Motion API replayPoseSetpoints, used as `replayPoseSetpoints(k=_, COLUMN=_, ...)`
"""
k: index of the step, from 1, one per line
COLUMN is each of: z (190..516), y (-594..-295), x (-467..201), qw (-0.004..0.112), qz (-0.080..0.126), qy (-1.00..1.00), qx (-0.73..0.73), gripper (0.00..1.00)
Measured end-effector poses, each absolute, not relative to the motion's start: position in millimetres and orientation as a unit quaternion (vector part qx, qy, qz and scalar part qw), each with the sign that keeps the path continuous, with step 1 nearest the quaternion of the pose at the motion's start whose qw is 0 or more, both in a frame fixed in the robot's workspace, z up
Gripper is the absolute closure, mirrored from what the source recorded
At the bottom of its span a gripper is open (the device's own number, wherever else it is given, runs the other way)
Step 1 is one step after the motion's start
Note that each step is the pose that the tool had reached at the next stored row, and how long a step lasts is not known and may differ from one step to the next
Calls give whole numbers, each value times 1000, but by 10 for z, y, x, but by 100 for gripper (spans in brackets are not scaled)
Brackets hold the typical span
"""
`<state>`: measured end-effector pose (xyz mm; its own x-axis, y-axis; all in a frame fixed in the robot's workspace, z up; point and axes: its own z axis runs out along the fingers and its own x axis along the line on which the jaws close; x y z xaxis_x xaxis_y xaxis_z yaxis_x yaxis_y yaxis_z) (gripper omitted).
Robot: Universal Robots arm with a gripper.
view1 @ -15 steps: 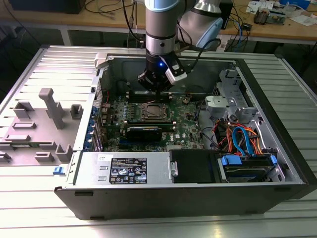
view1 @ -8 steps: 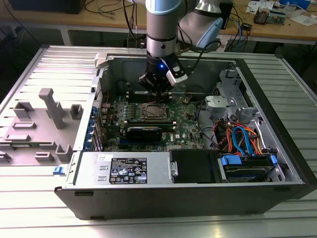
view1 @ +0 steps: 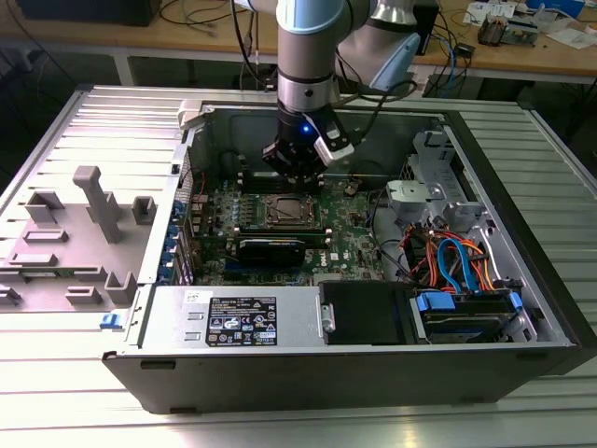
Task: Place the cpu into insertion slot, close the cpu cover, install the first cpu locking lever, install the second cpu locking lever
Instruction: 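Install the first cpu locking lever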
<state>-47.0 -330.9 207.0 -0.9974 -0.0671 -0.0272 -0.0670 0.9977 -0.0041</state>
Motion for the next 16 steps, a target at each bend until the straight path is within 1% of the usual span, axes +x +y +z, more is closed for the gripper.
replayPoseSetpoints(k=16, z=2064, y=-3311, x=-441, qw=14, qz=-2, qy=999, qx=-34, gripper=89)
